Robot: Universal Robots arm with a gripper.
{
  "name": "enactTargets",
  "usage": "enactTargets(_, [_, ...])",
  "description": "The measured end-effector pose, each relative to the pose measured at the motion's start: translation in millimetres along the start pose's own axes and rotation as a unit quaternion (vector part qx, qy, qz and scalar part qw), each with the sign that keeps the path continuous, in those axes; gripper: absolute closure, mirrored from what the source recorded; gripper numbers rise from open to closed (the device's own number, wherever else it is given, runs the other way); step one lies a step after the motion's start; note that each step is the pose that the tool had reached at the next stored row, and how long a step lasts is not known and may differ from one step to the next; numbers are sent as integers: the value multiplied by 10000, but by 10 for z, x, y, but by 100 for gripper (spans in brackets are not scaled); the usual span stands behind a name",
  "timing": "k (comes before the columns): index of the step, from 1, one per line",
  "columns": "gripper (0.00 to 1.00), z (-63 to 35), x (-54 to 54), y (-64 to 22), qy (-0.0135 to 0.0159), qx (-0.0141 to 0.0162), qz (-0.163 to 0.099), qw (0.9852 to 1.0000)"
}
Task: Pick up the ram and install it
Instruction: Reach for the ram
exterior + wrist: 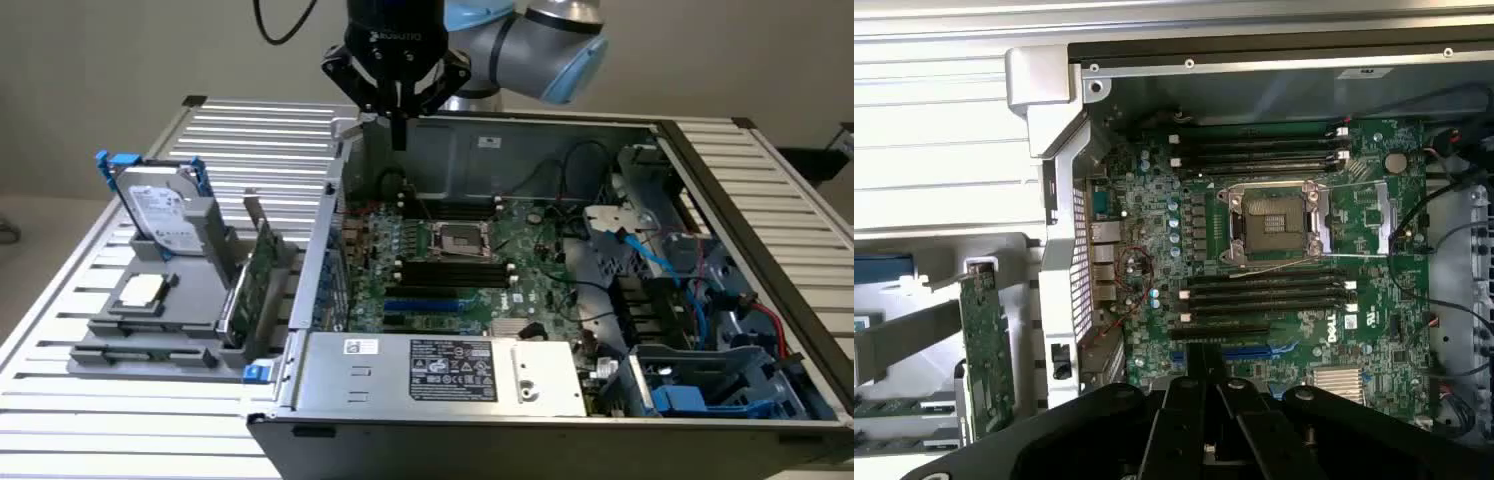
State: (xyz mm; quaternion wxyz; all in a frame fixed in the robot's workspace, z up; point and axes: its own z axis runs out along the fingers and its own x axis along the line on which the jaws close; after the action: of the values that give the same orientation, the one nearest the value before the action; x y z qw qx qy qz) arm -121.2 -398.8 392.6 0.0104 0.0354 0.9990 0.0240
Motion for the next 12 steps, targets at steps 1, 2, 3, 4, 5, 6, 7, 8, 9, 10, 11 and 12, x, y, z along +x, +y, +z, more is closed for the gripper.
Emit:
enactTargets(1, [89,0,0,0,0,0,0,10000])
enactTargets(2, [89,0,0,0,0,0,0,10000])
enactTargets(3, [89,0,0,0,0,0,0,10000])
enactTargets(4, [89,0,0,0,0,0,0,10000])
enactTargets(5, [89,0,0,0,0,0,0,10000])
enactTargets(6, [89,0,0,0,0,0,0,10000])
enactTargets(7, [89,0,0,0,0,0,0,10000])
enactTargets(8, [89,0,0,0,0,0,0,10000])
enactTargets(9, [89,-1,6,-2,1,1,1,10000])
enactTargets(10, [89,-3,26,-8,1,2,2,10000])
enactTargets(11, [89,-3,55,-17,0,1,2,10000])
enactTargets(12, [89,-3,97,-31,0,0,2,10000])
